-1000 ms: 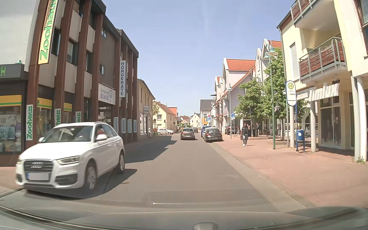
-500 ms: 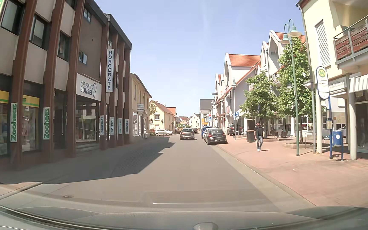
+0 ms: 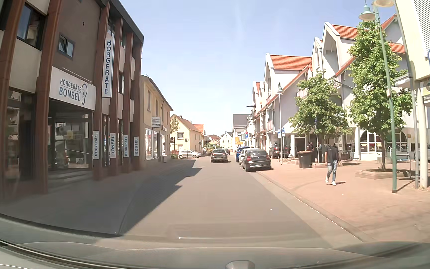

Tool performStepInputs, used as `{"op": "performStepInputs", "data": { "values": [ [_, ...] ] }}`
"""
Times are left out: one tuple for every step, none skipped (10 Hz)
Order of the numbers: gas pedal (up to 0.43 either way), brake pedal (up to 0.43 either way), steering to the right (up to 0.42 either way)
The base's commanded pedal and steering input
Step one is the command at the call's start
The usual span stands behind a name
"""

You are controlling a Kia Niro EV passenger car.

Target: Follow the waypoints while adhering to traffic rules and regulations

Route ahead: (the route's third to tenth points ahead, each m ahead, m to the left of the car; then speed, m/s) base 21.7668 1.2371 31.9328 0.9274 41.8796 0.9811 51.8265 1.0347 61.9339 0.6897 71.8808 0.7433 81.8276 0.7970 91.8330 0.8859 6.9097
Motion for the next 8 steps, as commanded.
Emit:
{"op": "performStepInputs", "data": {
  "values": [
    [0.0, 0.0, 0.002],
    [0.0, 0.0, 0.001],
    [0.0, 0.0, -0.002],
    [0.0, 0.0, -0.005],
    [0.0, 0.0, -0.009],
    [0.0, 0.0, -0.011],
    [0.0, 0.0, -0.013],
    [0.0, 0.0, -0.015]
  ]
}}
